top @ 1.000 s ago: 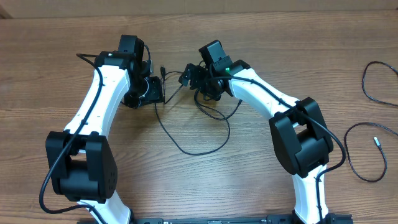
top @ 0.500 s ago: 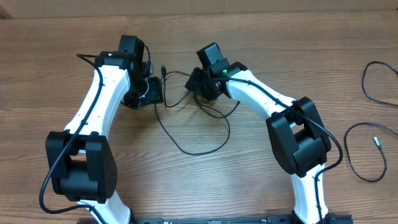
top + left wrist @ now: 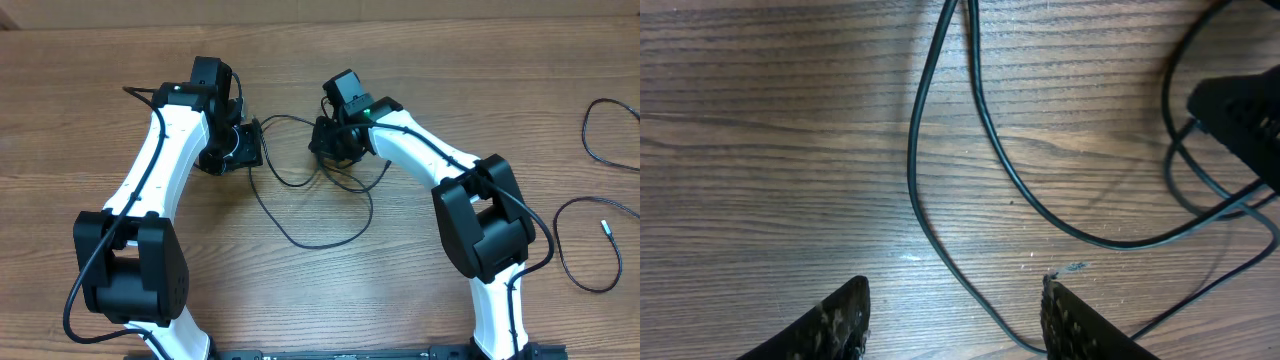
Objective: Untangle cables
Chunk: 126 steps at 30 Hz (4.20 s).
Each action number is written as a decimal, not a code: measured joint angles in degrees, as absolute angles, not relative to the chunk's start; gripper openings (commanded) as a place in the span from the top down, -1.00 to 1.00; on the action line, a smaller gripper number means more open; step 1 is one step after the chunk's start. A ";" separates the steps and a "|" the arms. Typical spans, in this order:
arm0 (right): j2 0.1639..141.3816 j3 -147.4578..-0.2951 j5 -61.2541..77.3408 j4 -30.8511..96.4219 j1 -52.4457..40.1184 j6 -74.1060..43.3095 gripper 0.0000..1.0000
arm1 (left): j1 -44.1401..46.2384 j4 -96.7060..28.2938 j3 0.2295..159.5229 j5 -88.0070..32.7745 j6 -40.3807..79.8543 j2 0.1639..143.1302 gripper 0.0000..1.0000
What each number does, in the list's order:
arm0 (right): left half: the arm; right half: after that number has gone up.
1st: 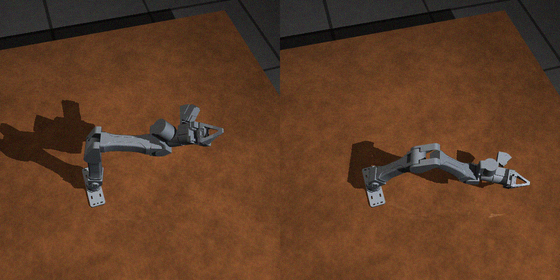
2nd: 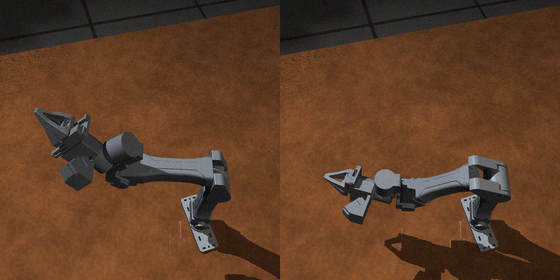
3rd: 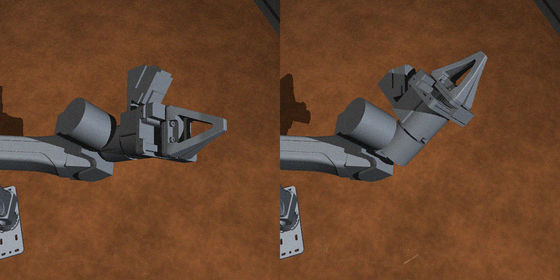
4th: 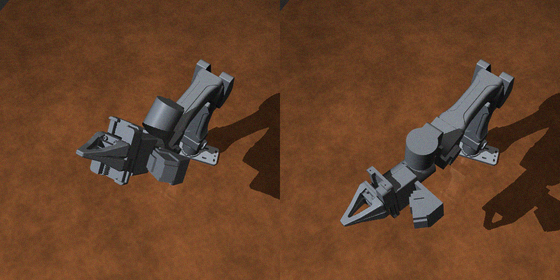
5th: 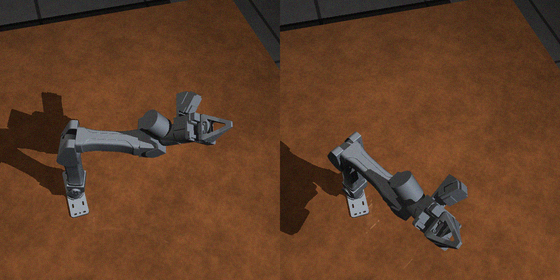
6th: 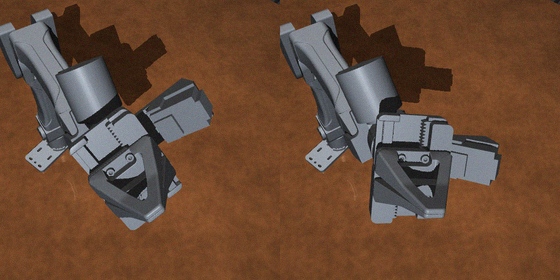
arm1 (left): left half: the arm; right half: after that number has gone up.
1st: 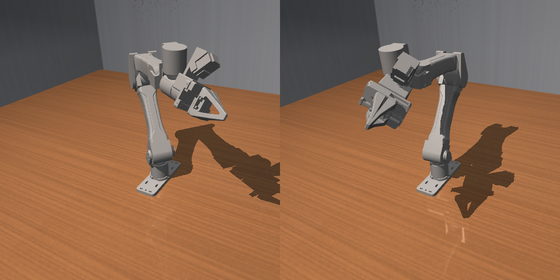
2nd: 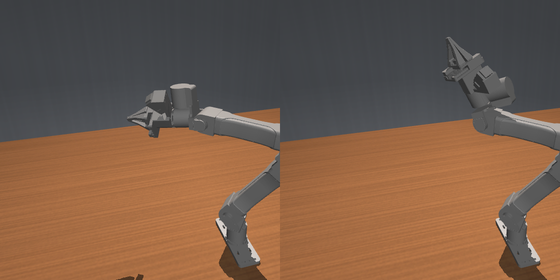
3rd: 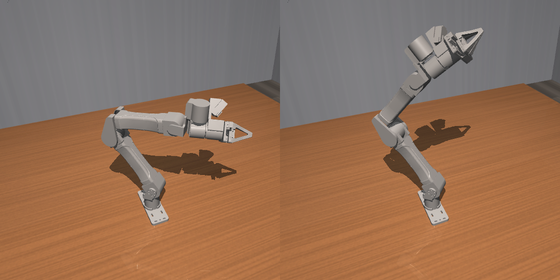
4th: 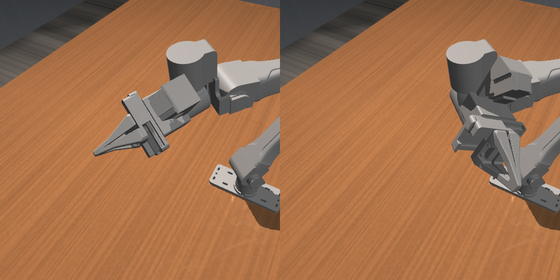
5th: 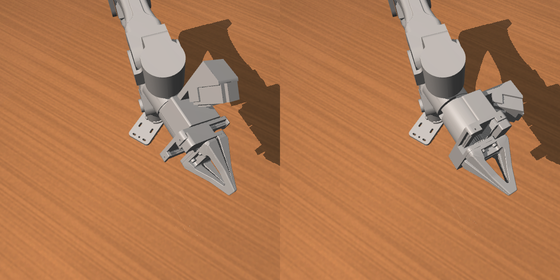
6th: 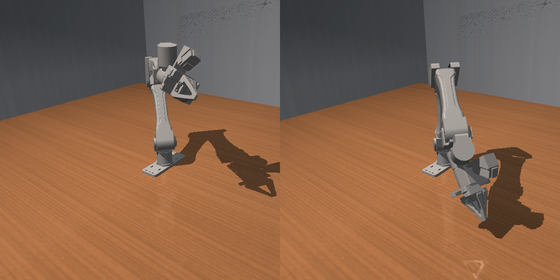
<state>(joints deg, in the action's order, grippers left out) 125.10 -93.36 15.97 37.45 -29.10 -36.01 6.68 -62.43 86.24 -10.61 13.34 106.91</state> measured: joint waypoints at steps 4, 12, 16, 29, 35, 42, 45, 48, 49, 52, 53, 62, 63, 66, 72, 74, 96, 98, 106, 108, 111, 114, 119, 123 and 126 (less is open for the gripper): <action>122.89 -93.36 16.53 40.75 -27.20 -30.39 0.93 | 6.68 -62.41 86.24 -10.61 13.34 106.91 -0.10; 102.30 -97.14 17.72 44.12 -14.72 -21.50 0.93 | 6.68 -62.54 86.24 -10.61 13.34 106.91 -0.10; 94.85 -99.57 19.51 43.46 -6.22 -20.75 0.93 | 6.68 -62.57 86.24 -10.59 13.34 106.91 -0.10; 88.68 -100.25 25.34 44.97 14.41 -22.46 0.93 | 6.68 -62.46 86.24 -10.59 13.34 106.91 -0.12; 89.01 -100.25 9.65 51.42 22.52 -22.44 0.93 | 6.68 -62.39 86.24 -10.59 13.34 106.91 -0.13; 91.31 -100.25 -2.55 52.07 29.98 -22.41 0.92 | 6.68 -62.39 86.24 -10.59 13.34 106.91 -0.12; 93.01 -100.25 -4.49 52.75 32.42 -22.39 0.65 | 6.68 -62.43 86.24 -10.59 13.34 106.91 -0.12; 95.07 -100.25 -5.43 54.94 34.09 -22.41 -0.26 | 6.68 -62.50 86.24 -10.59 13.34 106.91 -0.12; 95.90 -100.25 -5.34 55.99 34.46 -22.28 -0.43 | 6.68 -62.54 86.24 -10.59 13.34 106.91 -0.12; 97.27 -100.25 -3.55 57.71 34.50 -21.85 -0.71 | 6.68 -62.57 86.24 -10.59 13.34 106.91 -0.13; 97.56 -100.25 -1.89 58.28 34.46 -22.00 -0.75 | 6.68 -62.57 86.24 -10.59 13.34 106.91 -0.14; 97.80 -100.29 24.14 64.84 31.64 -13.17 -1.00 | 6.68 -62.54 86.24 -10.59 13.34 106.91 -0.29; 97.80 -100.29 25.93 66.92 30.44 -11.44 -1.00 | 6.68 -62.39 86.24 -10.57 13.34 106.91 -0.30; 97.80 -100.29 28.77 71.33 26.15 -7.46 -1.00 | 6.68 -61.32 86.24 -10.46 13.34 106.91 -0.31; 98.00 -100.01 28.14 74.00 17.87 -4.47 -1.00 | 6.68 -59.02 86.24 -10.44 13.34 107.57 -0.30; 98.02 -98.54 27.92 73.41 14.48 -4.08 -1.00 | 6.81 -57.93 86.24 -10.44 13.34 109.12 -0.29; 98.96 -94.37 27.44 72.53 5.17 -3.40 -0.98 | 8.56 -49.23 86.24 -6.39 11.57 118.76 0.03; 98.96 -94.37 27.44 72.55 5.17 -3.38 -0.95 | 8.95 -49.04 86.24 -6.35 11.27 118.76 0.33; 98.96 -94.37 27.40 73.01 5.17 -3.38 -0.95 | 14.33 -48.12 86.24 -6.46 10.50 120.55 0.92; 98.96 -94.37 27.38 72.99 5.17 -3.38 -0.95 | 15.38 -48.62 86.37 -6.59 10.50 120.57 0.92; 98.96 -94.37 26.26 72.97 5.17 -3.38 -0.95 | 16.67 -51.51 88.53 -6.85 10.50 120.57 0.92; 98.96 -94.37 24.40 73.12 5.17 -3.38 -0.95 | 18.02 -53.45 94.41 -9.30 10.50 120.51 0.91; 98.96 -94.37 21.52 73.30 5.17 -4.27 -0.95 | 20.38 -50.89 103.72 -17.82 10.52 118.06 0.89; 98.96 -94.37 18.83 73.36 5.17 -6.50 -0.93 | 24.67 -49.25 105.82 -22.98 10.96 115.74 0.86; 98.96 -94.37 17.39 73.38 5.17 -7.79 -0.92 | 28.64 -49.47 105.82 -24.77 12.10 115.90 0.68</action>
